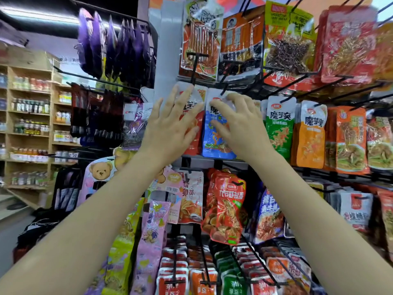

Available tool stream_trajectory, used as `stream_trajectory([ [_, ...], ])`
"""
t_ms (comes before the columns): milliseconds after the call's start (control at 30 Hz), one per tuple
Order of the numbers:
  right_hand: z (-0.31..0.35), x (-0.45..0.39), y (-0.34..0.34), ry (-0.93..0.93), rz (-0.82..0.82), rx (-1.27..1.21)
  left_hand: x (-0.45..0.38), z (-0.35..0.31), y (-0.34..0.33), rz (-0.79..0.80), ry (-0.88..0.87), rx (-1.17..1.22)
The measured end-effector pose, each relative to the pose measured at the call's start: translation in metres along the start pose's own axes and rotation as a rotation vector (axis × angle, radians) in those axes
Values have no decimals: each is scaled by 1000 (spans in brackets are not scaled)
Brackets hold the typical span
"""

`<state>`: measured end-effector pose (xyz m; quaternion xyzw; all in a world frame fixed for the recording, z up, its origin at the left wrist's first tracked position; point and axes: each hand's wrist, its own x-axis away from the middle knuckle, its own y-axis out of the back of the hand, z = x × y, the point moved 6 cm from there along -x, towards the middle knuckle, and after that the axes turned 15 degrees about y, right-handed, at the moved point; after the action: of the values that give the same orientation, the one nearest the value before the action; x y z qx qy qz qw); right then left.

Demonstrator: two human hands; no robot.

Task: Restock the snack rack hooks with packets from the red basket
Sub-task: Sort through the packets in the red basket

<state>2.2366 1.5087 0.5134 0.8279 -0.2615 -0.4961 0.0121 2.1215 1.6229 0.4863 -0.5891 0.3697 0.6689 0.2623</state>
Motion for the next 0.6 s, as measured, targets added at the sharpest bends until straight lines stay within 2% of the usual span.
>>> stream_trajectory([
  [167, -6, 0, -18, -9, 115, -110, 8, 7, -30, 142, 40, 22],
  [300, -6, -3, -21, 10, 118, -118, 12, 8, -29, 219, 79, 114],
  [433, -6, -2, -19, 23, 116, -171, 3, 8, -14, 332, 103, 97],
  [500, -5, 5, -14, 9, 117, -250, 5, 2, -3, 337, 106, 129],
  [600, -1, 31, 13, 5, -12, -327, 21, -22, 18, 231, 66, 301],
])
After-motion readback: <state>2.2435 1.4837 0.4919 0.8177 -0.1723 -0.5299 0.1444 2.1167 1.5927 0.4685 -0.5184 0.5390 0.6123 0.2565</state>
